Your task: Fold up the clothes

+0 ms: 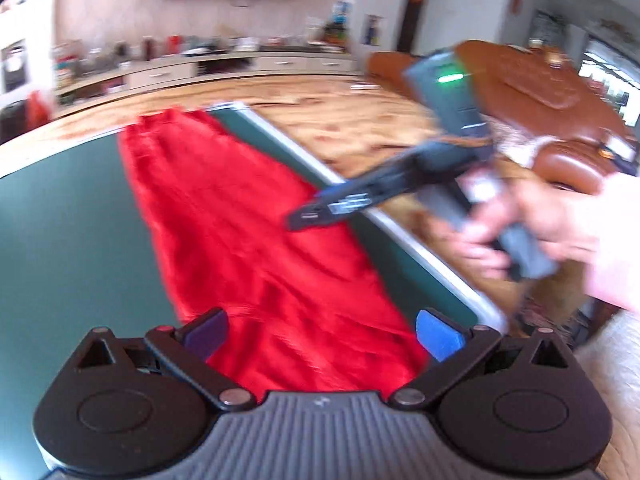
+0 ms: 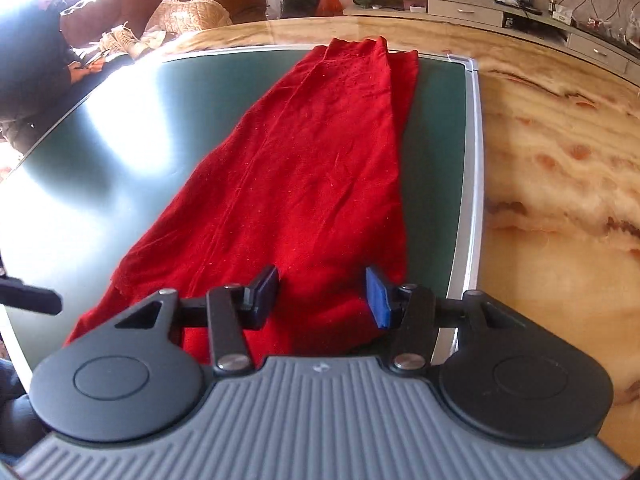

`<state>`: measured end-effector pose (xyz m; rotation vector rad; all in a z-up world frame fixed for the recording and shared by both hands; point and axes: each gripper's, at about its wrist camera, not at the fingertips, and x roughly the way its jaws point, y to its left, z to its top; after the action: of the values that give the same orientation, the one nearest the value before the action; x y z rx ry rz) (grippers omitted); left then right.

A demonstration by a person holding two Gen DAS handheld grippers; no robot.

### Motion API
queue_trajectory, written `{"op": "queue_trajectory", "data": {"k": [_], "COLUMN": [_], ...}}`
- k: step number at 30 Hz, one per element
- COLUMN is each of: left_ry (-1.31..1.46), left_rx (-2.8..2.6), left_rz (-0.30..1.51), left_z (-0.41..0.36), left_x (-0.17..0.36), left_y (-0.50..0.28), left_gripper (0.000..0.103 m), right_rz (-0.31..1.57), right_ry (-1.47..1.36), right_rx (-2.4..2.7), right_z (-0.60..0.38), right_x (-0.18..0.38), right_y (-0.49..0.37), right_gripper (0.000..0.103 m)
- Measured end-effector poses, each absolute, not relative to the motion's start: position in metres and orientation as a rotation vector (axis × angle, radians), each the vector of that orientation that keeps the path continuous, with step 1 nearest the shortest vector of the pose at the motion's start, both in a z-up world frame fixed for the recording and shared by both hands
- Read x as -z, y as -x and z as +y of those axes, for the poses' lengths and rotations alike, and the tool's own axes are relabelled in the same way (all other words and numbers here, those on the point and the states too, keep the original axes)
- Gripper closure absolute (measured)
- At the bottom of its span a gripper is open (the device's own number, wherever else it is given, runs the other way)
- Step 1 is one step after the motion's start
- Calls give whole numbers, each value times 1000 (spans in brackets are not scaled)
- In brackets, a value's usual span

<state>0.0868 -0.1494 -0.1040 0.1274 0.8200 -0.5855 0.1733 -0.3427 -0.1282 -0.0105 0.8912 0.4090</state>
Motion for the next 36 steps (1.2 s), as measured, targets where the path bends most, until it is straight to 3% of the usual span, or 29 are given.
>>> {"op": "queue_trajectory", "data": {"k": [5,12,20,29,36], "left_ry": [-89,-110,16,-9,0], "left_rx": [430,333,308,320,336], "left_rz": [866,958,910,892,886], "left_z": [-135,-126,-98,-99,-97], "left_x": [112,126,115,111,106], "left_y": [-103,-110,-105,-97,-97], "left_gripper": [0,0,2,2,2], "right_rz": [799,869,899,1040,966], "right_ry": [-47,133,-112,-554,-395], "right_rx": [-399,-315,-337,-274,-162], "right_z": [-347,-324,-343,-347,-313], "right_x": [98,127,99,123,123], "right_y": [-146,-150,-93,-35,-29], "right_gripper": [48,48,48,48,48]}}
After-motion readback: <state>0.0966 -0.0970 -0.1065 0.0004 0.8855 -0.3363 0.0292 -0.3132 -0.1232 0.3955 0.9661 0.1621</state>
